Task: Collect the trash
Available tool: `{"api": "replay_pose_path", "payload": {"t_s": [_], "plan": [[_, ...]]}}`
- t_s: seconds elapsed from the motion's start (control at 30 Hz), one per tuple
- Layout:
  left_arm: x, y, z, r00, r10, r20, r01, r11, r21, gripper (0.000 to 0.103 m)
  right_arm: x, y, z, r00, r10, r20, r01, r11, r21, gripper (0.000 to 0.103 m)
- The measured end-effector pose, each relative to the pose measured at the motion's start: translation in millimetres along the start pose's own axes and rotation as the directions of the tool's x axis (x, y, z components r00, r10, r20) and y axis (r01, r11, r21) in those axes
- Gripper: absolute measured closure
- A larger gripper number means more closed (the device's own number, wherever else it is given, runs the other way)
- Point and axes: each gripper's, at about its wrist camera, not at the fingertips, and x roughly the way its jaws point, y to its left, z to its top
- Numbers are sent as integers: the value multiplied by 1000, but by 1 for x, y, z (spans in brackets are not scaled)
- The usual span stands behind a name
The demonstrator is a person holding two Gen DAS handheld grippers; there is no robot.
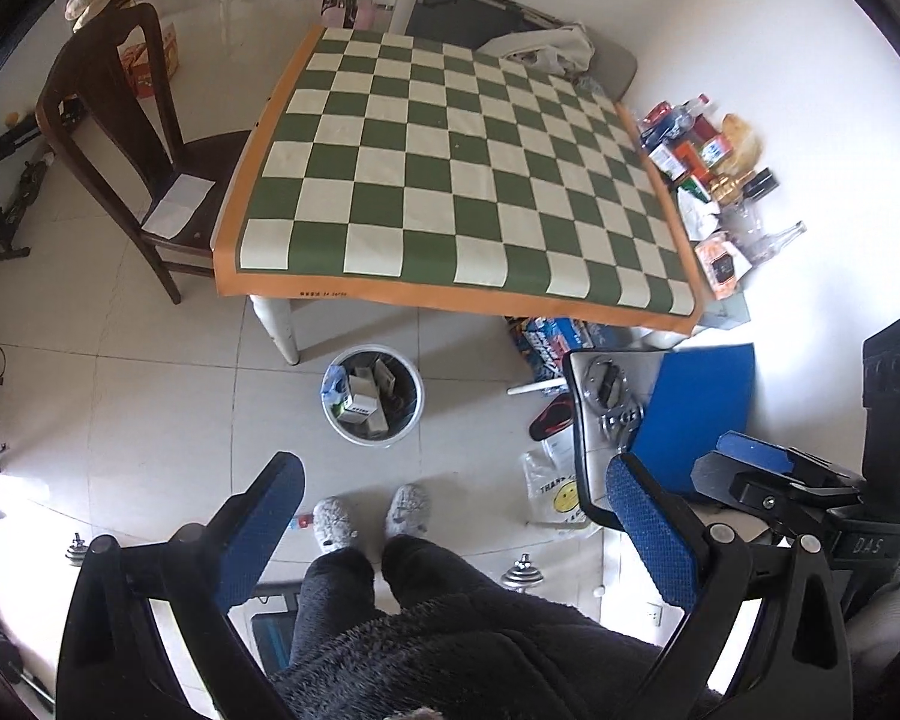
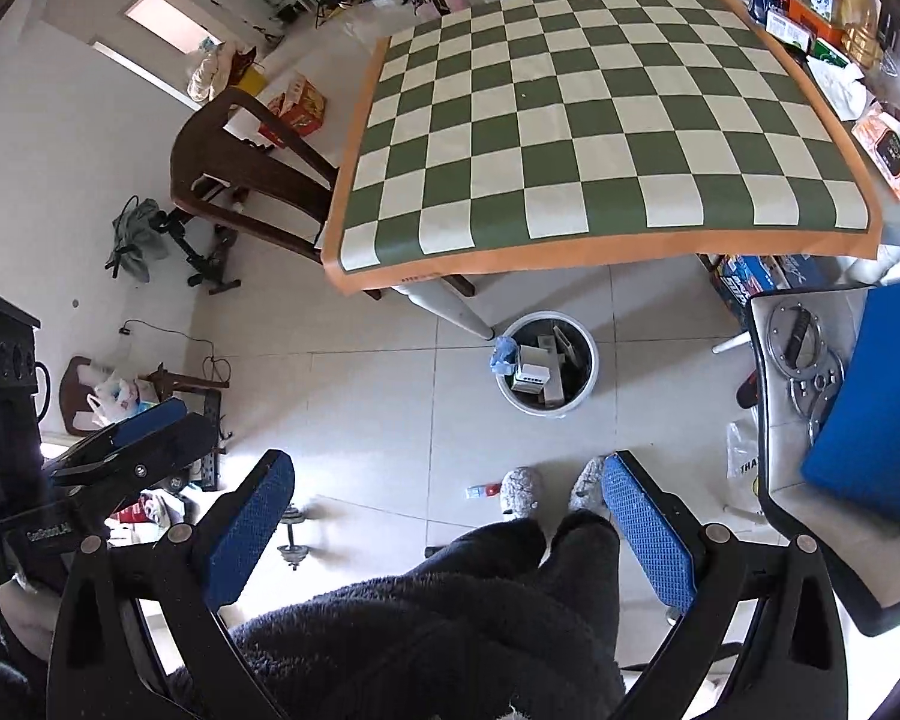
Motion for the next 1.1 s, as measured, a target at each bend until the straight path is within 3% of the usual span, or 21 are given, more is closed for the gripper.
{"api": "replay_pose_path", "payload": {"t_s": [0.37,1.1], "plan": [[-17,-2,-6,999,-8,33,8,1000,-2,0,-22,6,2,1000,3,3,-3,999,-34,0],[-18,1,-6,1000,-10,29,10,1000,4,0,-25,9,-4,1000,8,-16,-9,998,-54,0]]}}
